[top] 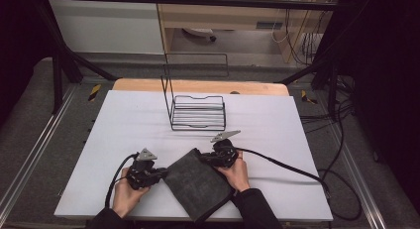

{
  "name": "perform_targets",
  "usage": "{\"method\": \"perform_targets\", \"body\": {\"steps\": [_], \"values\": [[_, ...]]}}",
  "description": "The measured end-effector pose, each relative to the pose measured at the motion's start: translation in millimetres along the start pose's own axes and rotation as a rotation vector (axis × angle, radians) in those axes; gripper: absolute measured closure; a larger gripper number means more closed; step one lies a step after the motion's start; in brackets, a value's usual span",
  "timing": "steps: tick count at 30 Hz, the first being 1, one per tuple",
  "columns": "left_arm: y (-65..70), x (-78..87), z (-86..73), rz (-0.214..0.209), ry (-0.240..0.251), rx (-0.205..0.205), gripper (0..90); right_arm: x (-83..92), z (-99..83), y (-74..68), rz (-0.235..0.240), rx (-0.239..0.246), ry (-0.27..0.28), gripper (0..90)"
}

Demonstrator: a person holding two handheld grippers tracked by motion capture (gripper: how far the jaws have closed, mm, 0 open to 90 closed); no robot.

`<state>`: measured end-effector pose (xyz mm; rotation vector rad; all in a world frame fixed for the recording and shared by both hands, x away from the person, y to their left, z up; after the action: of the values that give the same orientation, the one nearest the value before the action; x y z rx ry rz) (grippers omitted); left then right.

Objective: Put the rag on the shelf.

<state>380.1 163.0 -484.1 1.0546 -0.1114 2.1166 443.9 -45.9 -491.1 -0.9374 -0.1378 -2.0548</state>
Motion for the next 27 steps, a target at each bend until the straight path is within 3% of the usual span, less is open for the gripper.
{"method": "perform_targets", "body": {"steps": [8,12,13,18,22,27], "values": [[-4.6,-3.4,15.2,0.014,-0.023,-0.018,83.6,6.9,-1.2,3.0,-0.053,-0.040,0.037,82.2],[-9.1,-5.6,32.3,0.045,0.007,-0.017,83.6,9.0,-2.1,6.0,-0.095,-0.057,0.055,82.2],[-10.7,-7.1,36.5,0.050,0.013,-0.013,83.6,11.1,-1.3,7.9,-0.131,-0.060,0.067,82.2],[-21.3,-22.7,56.5,0.087,0.044,0.021,83.6,17.0,4.3,14.1,-0.223,-0.090,0.120,82.0],[-24.6,-30.0,65.7,0.082,0.085,0.054,83.4,18.5,4.8,18.8,-0.276,-0.086,0.140,82.0],[-25.2,-40.5,74.2,0.075,0.131,0.059,81.3,24.3,-3.2,28.7,-0.307,-0.139,0.162,81.9]]}}
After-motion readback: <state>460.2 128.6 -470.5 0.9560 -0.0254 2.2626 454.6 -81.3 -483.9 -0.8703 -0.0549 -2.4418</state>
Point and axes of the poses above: each handheld gripper's, and its own axes: x roughly backward along the jaws, z roughly out of its top, y roughly to its right, the point moved 6 cm from there along -x, roughly forward along the jaws, and after that the axes turned 5 degrees about -z, right-handed, at the moved point
